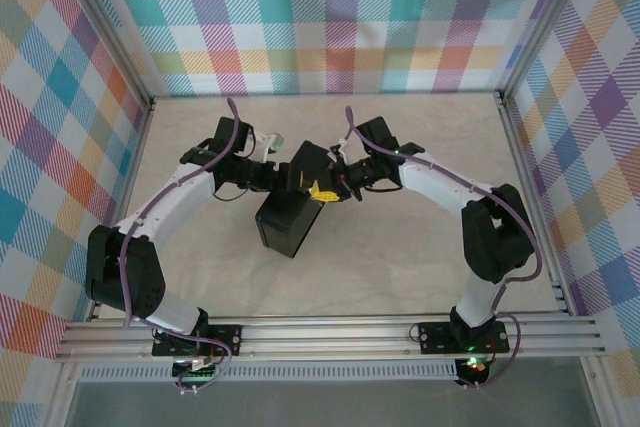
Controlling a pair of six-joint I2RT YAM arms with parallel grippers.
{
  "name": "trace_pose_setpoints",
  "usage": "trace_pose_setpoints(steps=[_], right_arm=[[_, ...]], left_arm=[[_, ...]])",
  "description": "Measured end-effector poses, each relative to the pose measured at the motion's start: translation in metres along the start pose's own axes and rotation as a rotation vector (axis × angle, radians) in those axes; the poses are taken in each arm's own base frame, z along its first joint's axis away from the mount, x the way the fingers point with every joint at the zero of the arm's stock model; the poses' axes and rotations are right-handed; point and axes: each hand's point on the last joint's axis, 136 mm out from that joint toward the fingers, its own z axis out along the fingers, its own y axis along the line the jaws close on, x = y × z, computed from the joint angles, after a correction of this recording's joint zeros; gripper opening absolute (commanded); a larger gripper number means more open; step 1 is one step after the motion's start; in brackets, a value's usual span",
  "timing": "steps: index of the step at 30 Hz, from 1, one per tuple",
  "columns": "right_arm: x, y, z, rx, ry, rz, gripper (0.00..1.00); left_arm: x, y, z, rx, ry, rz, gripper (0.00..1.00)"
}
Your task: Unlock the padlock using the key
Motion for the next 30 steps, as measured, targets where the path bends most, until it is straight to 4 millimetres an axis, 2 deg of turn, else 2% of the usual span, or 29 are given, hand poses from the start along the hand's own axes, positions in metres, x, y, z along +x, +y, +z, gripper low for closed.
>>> trace_pose_setpoints(steps=[4,8,14,17,21,24,26,30], right_arm=[[-0.003,-0.003,-0.002,0.049,-0.016,-0.046,0.31],[-0.005,-0.007,-0.010,0.089,-0.025,-0.122,0.38],[-0.023,-0.022,-0.046,0.156,-0.126,-0.222,0.47],[-0.024,-0.017,-0.066,0.208,-0.184,-0.340,0.44],[-0.017,-0.008,-0.073,0.267,-0.223,-0.583,0.40],[-0.008,-0.024,-0.066,0.350,-0.242,-0.822,0.31],[-0.001,-0.041,-0.058,0.391,-0.250,-0.980,0.26],[0.006,-0.069,-0.049,0.453,-0.286,-1.218,0.30]], left_arm=[[0.001,-0.002,0.000,0.005,0.004,-0.002,0.78],[0.002,-0.003,0.000,0.014,0.019,0.010,0.78],[0.011,-0.008,0.003,0.050,0.067,-0.002,0.78],[0.013,-0.008,0.002,0.051,0.081,-0.003,0.78],[0.014,-0.009,0.003,0.057,0.093,-0.007,0.78],[0.014,-0.010,0.005,0.069,0.107,-0.017,0.78],[0.012,-0.011,0.007,0.082,0.116,-0.023,0.78],[0.008,-0.010,0.013,0.096,0.128,-0.030,0.78]])
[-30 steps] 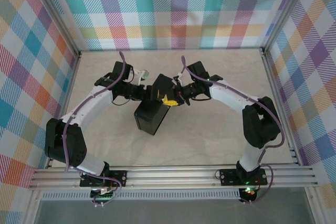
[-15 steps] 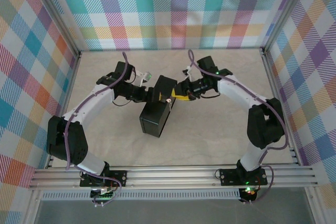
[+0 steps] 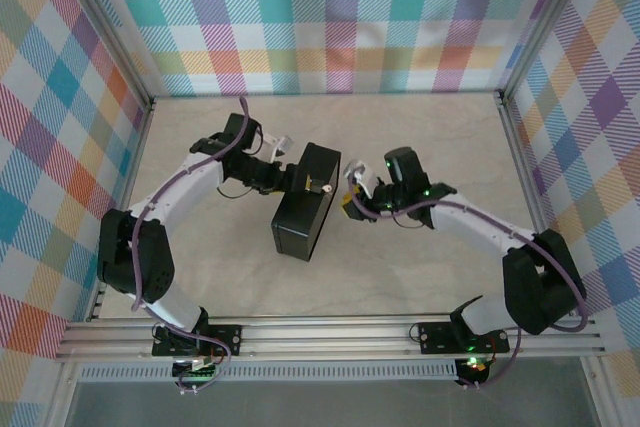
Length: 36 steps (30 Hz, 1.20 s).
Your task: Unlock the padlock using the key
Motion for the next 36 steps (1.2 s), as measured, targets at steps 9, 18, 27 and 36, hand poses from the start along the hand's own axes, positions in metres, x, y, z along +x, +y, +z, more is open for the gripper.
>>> trace_pose_setpoints(steps=[9,18,27,36], right_arm=[[-0.051,-0.032,-0.005,0.235,-0.188,-0.356,0.30],[-0.064,-0.028,-0.006,0.240,-0.210,-0.456,0.26],[-0.057,-0.010,0.003,0.177,-0.182,-0.471,0.25],[-0.058,0.000,0.000,0.168,-0.175,-0.485,0.26]], left_arm=[[0.000,0.000,0.002,0.007,0.006,-0.004,0.78],[-0.001,0.000,0.001,0.005,0.011,-0.011,0.78],[-0.002,0.002,0.000,0.003,0.009,-0.017,0.78],[-0.001,0.003,-0.001,0.002,0.010,-0.018,0.78]])
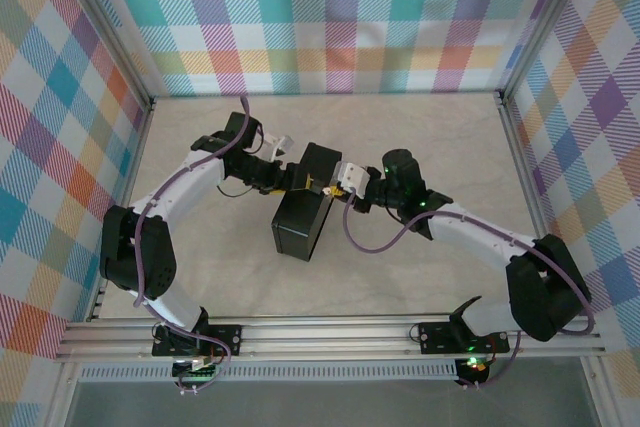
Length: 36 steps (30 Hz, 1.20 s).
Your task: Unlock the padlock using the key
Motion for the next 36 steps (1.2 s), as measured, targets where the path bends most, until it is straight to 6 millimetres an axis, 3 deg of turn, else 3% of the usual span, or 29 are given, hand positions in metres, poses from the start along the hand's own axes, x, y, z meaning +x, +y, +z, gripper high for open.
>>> trace_pose_setpoints(steps=[5,22,36], right_arm=[[-0.006,0.001,-0.006,0.011,-0.013,-0.006,0.27],[0.008,0.008,-0.009,0.012,0.019,0.027,0.28],[0.004,0.013,-0.004,-0.008,0.012,0.021,0.28]], left_arm=[[0.000,0.001,0.000,-0.001,-0.001,0.000,0.77],[0.003,-0.002,-0.006,-0.015,0.013,0.006,0.77],[0.003,-0.004,-0.008,-0.015,0.009,0.009,0.76]])
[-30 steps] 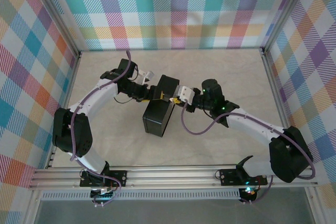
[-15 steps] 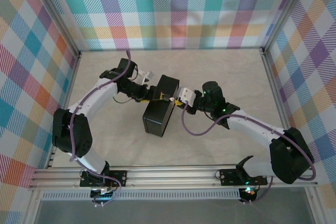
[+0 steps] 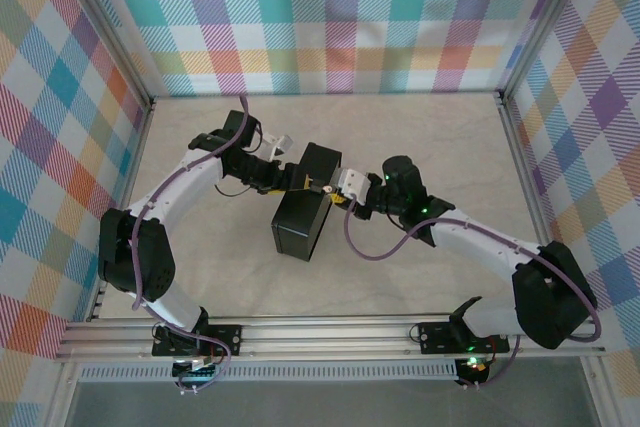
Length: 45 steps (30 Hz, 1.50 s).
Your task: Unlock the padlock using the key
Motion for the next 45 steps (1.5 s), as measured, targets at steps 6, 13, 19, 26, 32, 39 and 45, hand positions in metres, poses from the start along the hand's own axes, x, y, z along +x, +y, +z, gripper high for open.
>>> trace_pose_setpoints(steps=[6,13,19,26,32,39,45], right_arm=[[-0.004,0.007,0.006,-0.025,-0.004,-0.011,0.28],[-0.004,0.011,0.010,-0.038,-0.003,-0.020,0.24],[-0.005,0.012,0.011,-0.026,0.003,-0.032,0.29],[-0.004,0.010,0.012,-0.011,0.010,-0.040,0.23],[-0.004,0.009,0.012,-0.004,0.015,-0.040,0.28],[-0.010,0.005,0.011,0.005,0.021,-0.039,0.25],[-0.010,0.007,0.011,-0.007,0.032,-0.034,0.17]], left_arm=[[0.000,0.000,0.000,0.000,0.000,0.000,0.75],[0.000,0.000,0.000,0.000,0.000,0.000,0.75],[0.000,0.000,0.000,0.001,0.000,0.000,0.74],[-0.002,-0.002,-0.001,0.003,-0.005,0.005,0.74],[-0.002,-0.002,-0.001,0.004,-0.005,0.005,0.74],[-0.003,-0.002,-0.002,0.003,-0.007,0.004,0.73],[-0.003,-0.001,-0.002,0.003,-0.008,0.003,0.73]])
